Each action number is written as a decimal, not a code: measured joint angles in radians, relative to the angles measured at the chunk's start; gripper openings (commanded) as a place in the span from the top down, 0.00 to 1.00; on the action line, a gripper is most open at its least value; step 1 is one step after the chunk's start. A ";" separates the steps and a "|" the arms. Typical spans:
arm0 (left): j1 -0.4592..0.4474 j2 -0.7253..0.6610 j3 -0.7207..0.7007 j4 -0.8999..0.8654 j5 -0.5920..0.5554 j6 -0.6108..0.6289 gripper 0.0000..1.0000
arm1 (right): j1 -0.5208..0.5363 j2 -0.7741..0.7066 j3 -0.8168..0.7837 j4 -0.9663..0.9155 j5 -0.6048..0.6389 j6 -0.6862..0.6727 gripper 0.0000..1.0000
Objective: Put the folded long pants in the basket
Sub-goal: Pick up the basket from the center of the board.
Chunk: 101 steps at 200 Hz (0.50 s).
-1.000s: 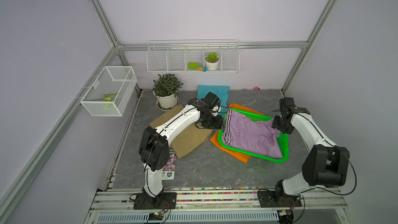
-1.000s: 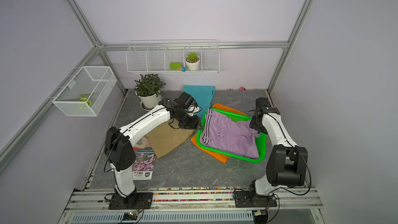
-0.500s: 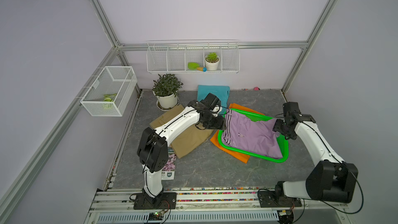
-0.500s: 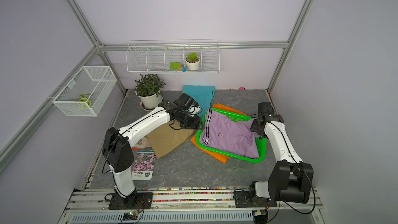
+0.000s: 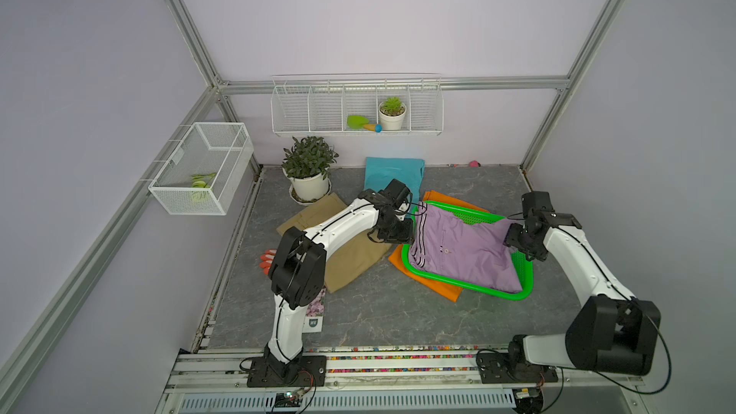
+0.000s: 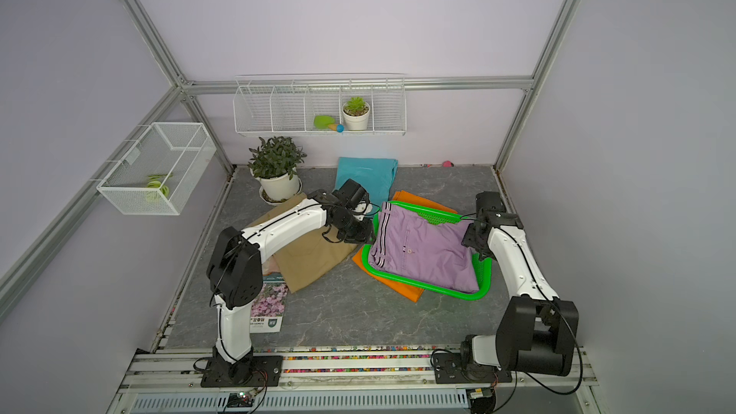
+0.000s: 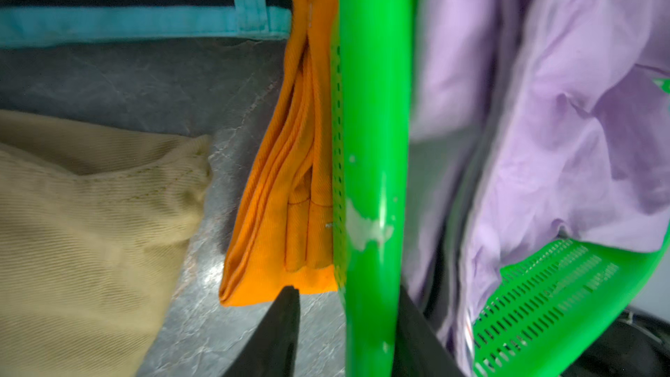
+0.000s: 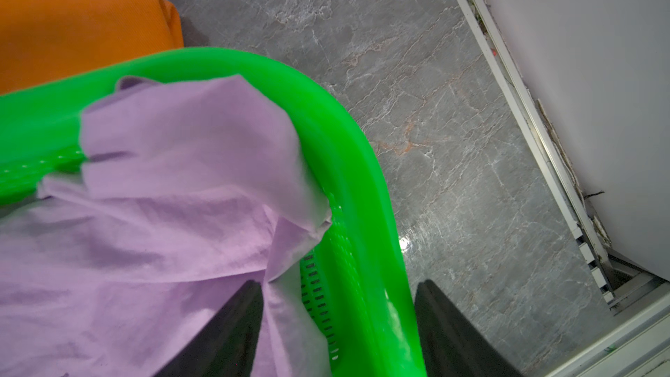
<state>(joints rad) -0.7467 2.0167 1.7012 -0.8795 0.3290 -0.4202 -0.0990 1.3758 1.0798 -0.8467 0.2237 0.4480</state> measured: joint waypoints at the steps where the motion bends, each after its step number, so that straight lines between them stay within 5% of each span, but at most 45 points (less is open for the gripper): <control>1: 0.000 0.001 0.001 0.000 0.000 -0.001 0.61 | 0.000 0.000 0.000 0.000 0.000 0.000 0.29; 26: -0.010 0.029 0.021 0.005 -0.001 -0.012 0.70 | -0.001 0.000 0.000 0.002 -0.005 0.000 0.30; 56: -0.019 0.037 0.025 0.016 0.003 -0.020 1.00 | -0.001 0.000 0.000 0.003 -0.008 0.000 0.30; 101: -0.019 0.031 0.033 0.017 0.028 -0.029 1.00 | -0.006 -0.024 -0.001 0.010 -0.043 0.000 0.31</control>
<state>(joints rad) -0.7654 2.0480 1.7344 -0.8623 0.3573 -0.4492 -0.1055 1.3521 1.0790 -0.8371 0.1810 0.4484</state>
